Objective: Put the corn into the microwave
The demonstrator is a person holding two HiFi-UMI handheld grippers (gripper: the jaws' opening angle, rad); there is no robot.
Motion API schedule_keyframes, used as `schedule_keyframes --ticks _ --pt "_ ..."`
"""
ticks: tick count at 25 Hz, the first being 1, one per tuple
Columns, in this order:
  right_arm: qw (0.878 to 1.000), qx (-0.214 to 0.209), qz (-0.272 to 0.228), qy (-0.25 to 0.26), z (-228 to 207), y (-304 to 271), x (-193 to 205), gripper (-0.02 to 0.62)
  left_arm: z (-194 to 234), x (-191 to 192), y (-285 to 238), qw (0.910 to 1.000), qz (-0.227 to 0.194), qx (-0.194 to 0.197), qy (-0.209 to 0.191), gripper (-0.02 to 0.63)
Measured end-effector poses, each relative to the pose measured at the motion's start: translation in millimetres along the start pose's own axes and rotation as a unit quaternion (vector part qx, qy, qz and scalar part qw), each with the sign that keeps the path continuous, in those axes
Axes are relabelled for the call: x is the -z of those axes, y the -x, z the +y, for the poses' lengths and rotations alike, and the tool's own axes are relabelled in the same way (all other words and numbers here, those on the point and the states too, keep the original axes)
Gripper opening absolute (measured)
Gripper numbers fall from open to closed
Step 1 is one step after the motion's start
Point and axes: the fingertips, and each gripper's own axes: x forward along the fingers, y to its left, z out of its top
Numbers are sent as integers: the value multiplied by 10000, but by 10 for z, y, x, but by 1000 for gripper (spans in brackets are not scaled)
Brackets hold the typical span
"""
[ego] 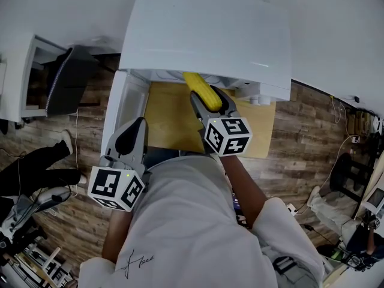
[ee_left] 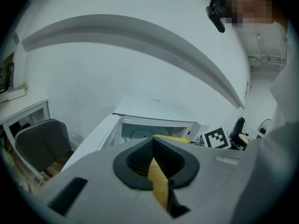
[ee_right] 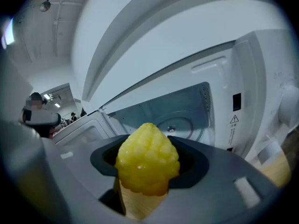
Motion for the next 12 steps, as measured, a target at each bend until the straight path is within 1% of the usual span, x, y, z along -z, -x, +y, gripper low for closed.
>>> schedule_keyframes --ticks 9,12 --pt "9999 135 2 26 -109 -204 10 261 24 -2 -17 9999 60 58 123 -3" --pt "9998 176 3 44 -133 -266 9 261 24 2 -21 9999 76 60 109 -3"
